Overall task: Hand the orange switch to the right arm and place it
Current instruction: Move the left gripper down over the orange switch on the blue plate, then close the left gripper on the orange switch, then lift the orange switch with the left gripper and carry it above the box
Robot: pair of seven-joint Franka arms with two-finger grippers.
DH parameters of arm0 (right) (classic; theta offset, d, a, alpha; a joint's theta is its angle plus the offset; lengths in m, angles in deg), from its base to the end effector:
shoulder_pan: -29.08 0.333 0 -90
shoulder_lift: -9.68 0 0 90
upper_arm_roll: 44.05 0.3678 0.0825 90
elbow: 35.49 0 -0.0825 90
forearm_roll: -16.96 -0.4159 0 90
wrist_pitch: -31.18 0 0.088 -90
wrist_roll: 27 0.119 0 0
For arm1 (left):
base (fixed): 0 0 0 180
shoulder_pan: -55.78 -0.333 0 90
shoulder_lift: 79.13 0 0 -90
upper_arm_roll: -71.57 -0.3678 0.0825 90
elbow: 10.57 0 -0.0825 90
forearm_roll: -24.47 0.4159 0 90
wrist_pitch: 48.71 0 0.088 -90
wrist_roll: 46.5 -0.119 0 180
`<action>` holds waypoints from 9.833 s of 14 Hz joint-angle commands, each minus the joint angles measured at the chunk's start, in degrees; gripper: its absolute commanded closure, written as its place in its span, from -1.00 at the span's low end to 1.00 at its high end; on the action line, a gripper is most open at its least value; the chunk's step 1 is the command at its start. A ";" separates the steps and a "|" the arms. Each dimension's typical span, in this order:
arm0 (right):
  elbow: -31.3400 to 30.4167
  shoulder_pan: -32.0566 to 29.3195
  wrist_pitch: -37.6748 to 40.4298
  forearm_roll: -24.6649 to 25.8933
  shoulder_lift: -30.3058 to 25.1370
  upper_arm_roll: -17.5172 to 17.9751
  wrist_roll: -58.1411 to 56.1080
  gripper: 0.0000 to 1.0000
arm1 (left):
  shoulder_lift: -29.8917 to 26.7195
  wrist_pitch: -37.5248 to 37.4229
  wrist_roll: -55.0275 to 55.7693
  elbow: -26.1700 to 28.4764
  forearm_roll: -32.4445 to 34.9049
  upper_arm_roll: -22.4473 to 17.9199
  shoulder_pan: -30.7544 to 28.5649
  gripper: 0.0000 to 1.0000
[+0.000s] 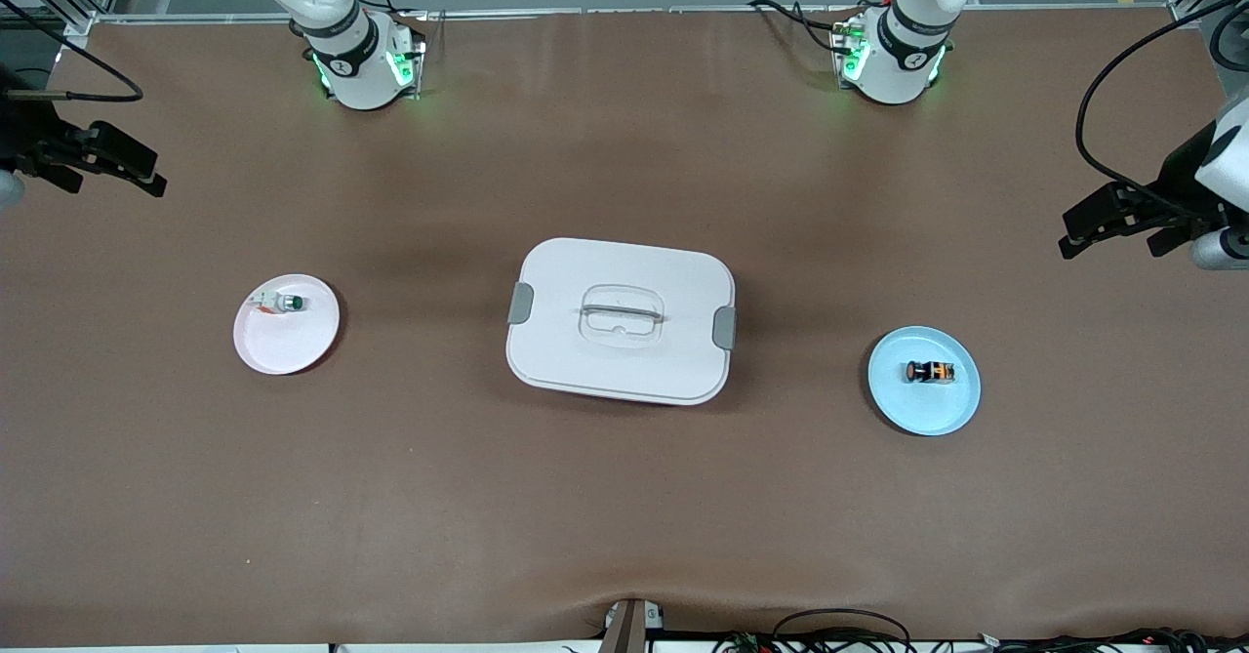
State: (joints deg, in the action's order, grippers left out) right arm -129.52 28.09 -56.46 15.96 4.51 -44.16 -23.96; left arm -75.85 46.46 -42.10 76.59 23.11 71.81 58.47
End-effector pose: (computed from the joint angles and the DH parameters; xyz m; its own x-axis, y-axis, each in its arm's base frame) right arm 0.5486 -0.0084 0.6767 0.9972 -0.0715 -0.0222 -0.0718 -0.9973 -0.0165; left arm 0.6165 -0.0341 0.6635 0.9964 0.0280 0.0804 0.0256 -0.9992 0.0302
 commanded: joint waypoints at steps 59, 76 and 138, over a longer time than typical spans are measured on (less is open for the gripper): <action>-1.33 -0.24 0.19 0.39 -1.07 -0.33 -0.41 -1.00 | 31.96 47.74 -10.55 21.04 4.35 0.02 0.30 -1.00; -1.33 -0.32 0.28 0.39 -1.07 -0.42 -0.41 -1.00 | 31.96 47.56 -9.24 21.30 3.82 0.11 -0.23 0.15; 0.87 -2.61 1.16 -11.27 14.40 -0.16 -0.23 -1.00 | 21.84 44.38 115.46 -9.20 -18.97 35.62 14.09 0.54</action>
State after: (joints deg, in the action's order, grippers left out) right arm -128.97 25.71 -55.76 9.08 19.10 -45.02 -23.98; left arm -56.56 87.03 69.96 68.61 0.47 107.33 70.46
